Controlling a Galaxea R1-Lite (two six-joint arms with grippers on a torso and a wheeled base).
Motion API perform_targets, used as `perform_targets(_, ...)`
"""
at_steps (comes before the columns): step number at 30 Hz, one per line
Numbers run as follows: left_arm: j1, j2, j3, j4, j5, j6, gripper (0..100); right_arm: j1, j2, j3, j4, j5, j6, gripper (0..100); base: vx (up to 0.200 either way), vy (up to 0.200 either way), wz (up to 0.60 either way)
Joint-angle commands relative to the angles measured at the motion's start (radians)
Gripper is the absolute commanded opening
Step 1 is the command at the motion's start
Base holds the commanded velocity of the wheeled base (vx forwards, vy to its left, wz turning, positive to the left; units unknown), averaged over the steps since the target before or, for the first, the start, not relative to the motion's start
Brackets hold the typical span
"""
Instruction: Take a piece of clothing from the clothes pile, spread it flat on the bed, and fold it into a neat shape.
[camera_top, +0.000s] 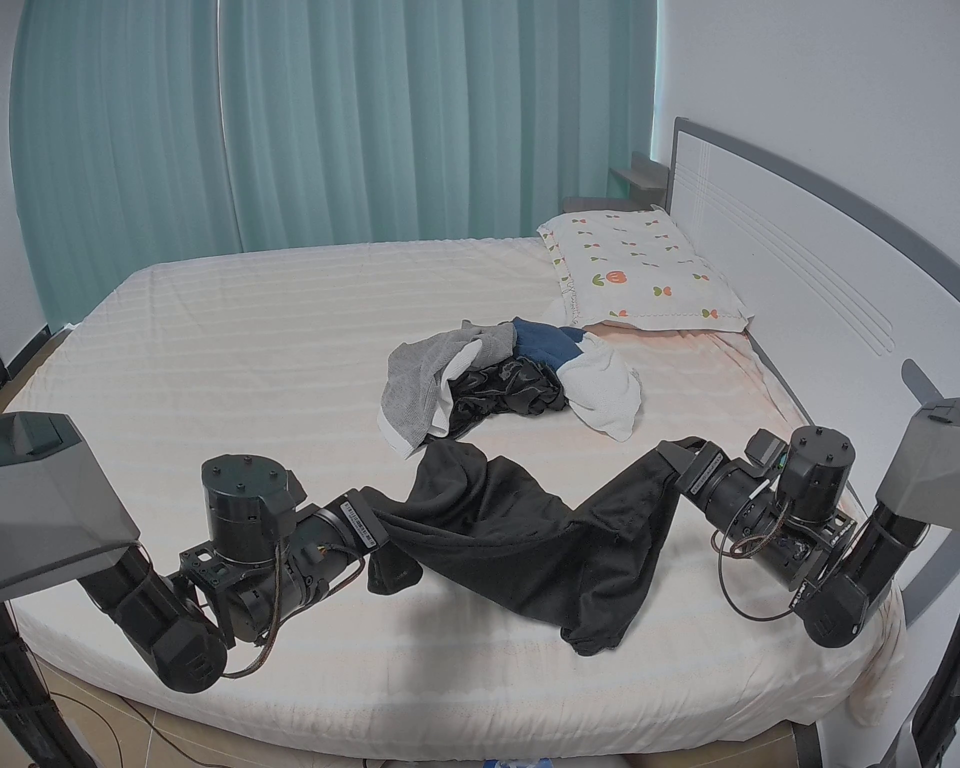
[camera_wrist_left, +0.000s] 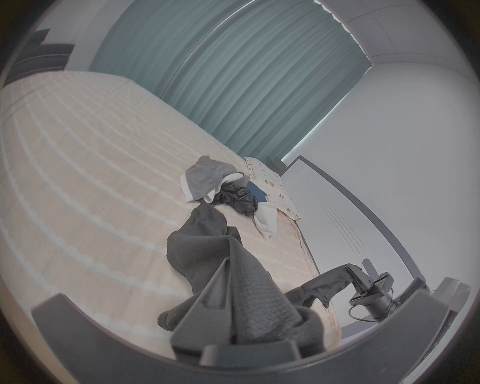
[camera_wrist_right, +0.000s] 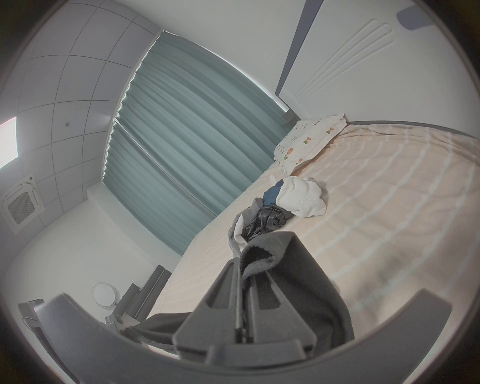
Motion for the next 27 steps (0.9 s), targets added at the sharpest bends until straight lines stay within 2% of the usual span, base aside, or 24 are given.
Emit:
perform_targets(1, 0.002, 0.003, 0.039, -0.026, -0.009, -0.047, 0, 0.008, 0.088, 0.036, -0.053, -0.012, -0.001, 0, 0.0, 0.0, 0.0)
perform_targets(6, 0.007, 0.008, 0.047, -0.033, -0.012, -0.058, 0, 0.011, 0.074, 0.064, -0.064, -0.012, -0.001, 0, 0.0, 0.0, 0.0)
perform_targets(12, 0.007, 0.033, 0.048, -0.035, -0.011, -0.059, 0, 0.026, 0.074, 0.076, -0.066, -0.012, 0.001, 0, -0.2, 0.0, 0.0)
perform_targets(27, 0.014, 0.072, 0.042, -0.036, -0.014, -0.11, 0, 0.021, 0.076, 0.093, -0.066, -0.014, 0.022, 0, 0.0, 0.0, 0.0)
